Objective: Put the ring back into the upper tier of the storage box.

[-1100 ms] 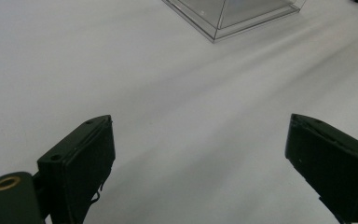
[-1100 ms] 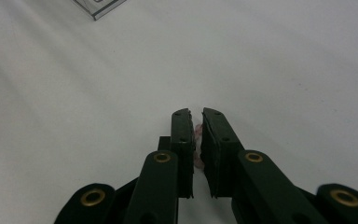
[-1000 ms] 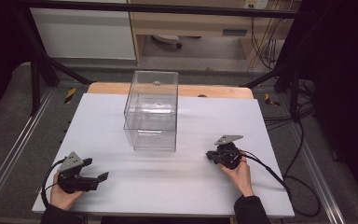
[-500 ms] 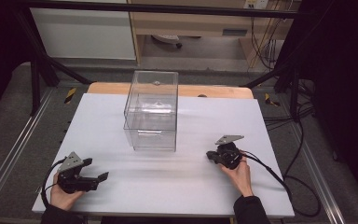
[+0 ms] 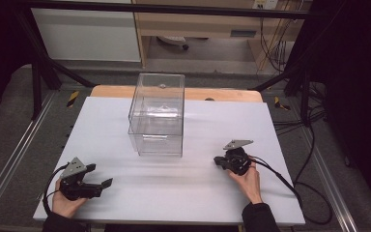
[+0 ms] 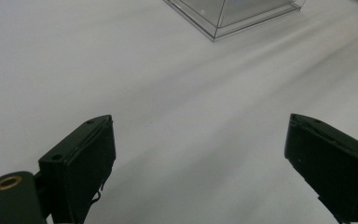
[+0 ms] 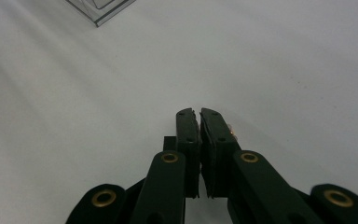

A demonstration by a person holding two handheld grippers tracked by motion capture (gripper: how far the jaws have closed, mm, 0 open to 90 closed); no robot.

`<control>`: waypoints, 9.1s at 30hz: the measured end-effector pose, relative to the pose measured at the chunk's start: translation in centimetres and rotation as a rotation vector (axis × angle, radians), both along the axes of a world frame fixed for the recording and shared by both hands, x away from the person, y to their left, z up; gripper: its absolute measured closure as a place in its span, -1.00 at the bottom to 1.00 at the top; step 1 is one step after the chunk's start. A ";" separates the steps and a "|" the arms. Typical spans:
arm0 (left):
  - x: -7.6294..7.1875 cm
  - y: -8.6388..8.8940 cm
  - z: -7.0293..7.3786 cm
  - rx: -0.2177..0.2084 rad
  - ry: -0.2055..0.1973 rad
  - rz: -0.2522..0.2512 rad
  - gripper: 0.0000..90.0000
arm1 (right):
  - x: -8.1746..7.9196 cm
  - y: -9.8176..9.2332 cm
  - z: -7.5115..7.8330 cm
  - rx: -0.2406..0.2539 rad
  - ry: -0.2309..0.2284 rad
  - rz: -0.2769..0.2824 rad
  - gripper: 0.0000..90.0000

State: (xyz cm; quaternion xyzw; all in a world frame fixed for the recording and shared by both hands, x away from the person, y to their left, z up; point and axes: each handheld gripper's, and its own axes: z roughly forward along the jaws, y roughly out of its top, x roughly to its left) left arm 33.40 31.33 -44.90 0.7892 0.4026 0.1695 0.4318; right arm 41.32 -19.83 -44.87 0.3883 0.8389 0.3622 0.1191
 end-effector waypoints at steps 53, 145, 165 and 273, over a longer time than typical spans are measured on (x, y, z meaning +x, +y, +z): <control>0.0 -0.1 0.0 0.002 0.000 0.002 -0.82 | -1.4 -1.3 3.1 0.090 -0.084 -0.004 0.94; 0.0 0.0 0.0 0.005 -0.003 0.003 -0.82 | -5.4 2.0 12.5 0.347 -0.366 0.104 0.94; -0.1 0.0 0.0 0.000 -0.005 0.006 -0.82 | -5.2 3.5 14.2 0.402 -0.393 0.122 0.94; -0.1 0.1 0.1 0.000 -0.012 0.009 -0.82 | -1.0 12.6 15.3 0.316 -0.288 0.197 0.85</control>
